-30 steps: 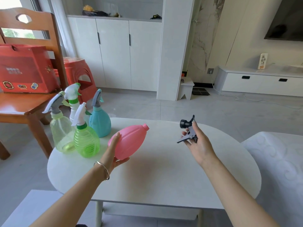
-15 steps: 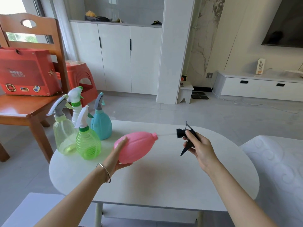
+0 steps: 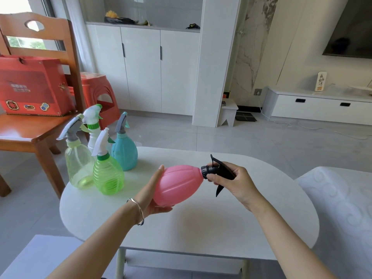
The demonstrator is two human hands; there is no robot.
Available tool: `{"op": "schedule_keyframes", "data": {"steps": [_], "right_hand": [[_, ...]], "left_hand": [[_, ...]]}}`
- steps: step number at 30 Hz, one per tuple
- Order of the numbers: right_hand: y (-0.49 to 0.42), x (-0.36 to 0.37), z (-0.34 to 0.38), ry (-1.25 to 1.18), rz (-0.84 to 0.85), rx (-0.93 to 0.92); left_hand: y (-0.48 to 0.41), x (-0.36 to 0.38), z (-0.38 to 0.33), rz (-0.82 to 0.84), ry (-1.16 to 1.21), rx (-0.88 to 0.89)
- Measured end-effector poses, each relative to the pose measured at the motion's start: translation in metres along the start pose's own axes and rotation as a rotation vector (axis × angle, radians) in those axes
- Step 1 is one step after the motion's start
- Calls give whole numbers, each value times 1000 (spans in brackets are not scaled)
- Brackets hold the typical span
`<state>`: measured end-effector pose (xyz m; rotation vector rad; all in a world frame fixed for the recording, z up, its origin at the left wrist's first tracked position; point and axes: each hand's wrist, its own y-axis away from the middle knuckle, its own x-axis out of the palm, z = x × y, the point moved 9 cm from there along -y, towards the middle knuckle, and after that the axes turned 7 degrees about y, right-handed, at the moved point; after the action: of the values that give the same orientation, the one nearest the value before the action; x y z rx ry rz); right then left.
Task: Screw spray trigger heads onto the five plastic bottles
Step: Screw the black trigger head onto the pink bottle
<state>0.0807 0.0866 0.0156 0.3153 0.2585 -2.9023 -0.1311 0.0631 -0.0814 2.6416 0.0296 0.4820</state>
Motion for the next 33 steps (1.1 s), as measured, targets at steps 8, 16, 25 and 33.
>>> {"op": "schedule_keyframes", "data": {"steps": [8, 16, 25, 33], "right_hand": [[2, -8, -16, -197, -67, 170], [5, -7, -22, -139, -15, 203], [3, -6, -32, -125, -37, 261], [3, -7, -38, -92, -22, 290]], "left_hand": [[12, 27, -32, 321, 36, 244], [15, 17, -34, 277, 12, 197], [15, 20, -24, 296, -167, 177], [13, 21, -9, 244, -278, 31]]}}
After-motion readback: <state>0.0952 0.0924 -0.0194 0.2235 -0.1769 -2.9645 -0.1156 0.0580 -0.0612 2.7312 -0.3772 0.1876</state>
